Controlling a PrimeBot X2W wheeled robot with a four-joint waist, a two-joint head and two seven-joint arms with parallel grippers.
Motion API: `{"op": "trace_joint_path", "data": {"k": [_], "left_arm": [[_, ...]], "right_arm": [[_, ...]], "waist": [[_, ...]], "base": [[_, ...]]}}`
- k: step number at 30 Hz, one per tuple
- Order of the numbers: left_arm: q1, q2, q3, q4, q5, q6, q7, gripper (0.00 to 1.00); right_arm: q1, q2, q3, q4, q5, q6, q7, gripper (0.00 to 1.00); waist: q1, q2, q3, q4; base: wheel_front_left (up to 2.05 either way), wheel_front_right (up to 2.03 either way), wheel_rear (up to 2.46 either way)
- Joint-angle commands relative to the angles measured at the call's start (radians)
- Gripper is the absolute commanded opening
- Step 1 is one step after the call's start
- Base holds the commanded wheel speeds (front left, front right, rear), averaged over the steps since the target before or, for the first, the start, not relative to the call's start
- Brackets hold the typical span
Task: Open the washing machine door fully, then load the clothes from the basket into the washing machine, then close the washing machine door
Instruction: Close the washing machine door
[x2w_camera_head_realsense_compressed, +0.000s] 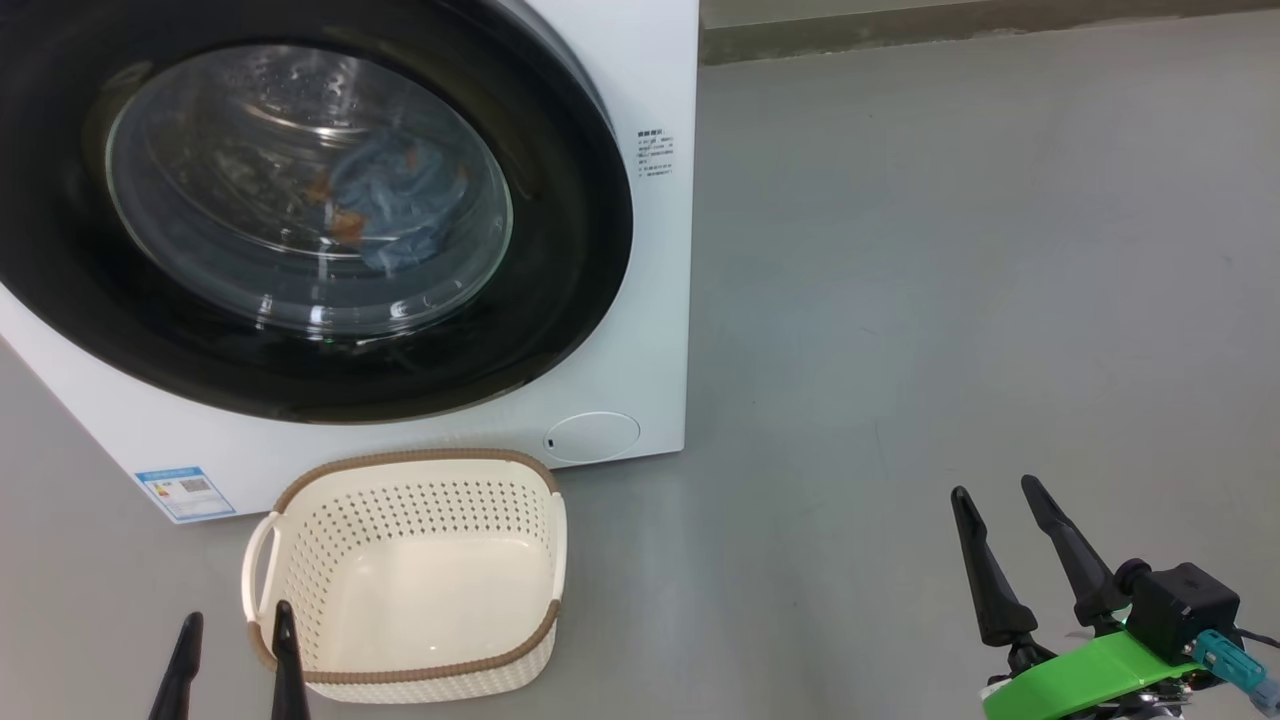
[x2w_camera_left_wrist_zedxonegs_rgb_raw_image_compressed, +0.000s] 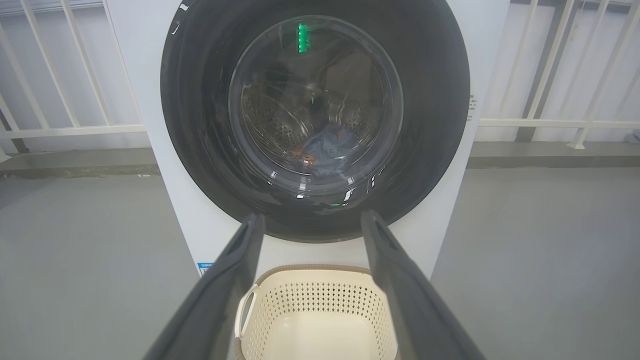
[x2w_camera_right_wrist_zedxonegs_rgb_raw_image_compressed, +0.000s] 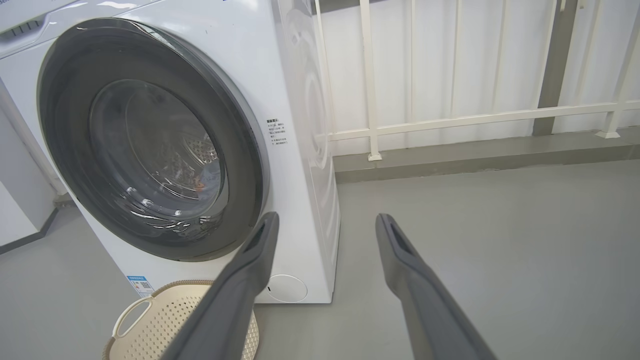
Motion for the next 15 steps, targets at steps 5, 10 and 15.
{"op": "trace_joint_path", "data": {"k": [5, 10, 15], "left_arm": [[-0.018, 0.011, 0.034, -0.018, 0.005, -0.005, -0.006, 1.00], [-0.017, 0.011, 0.027, -0.021, 0.004, -0.003, -0.006, 1.00], [-0.018, 0.011, 0.029, -0.019, 0.002, -0.004, -0.006, 1.00]], "right_arm": [[-0.003, -0.002, 0.011, -0.026, -0.011, -0.006, -0.005, 1.00], [-0.002, -0.001, 0.008, -0.027, -0.013, -0.006, -0.005, 1.00], [-0.001, 0.000, 0.012, -0.024, -0.015, -0.006, -0.005, 1.00]], "waist": [[0.0000, 0.0000, -0.001, 0.005], [0.0000, 0.0000, 0.000, 0.012], [0.0000, 0.0000, 0.000, 0.020]], "base": [[0.00, 0.00, 0.00], [0.00, 0.00, 0.00], [0.00, 0.00, 0.00]]}}
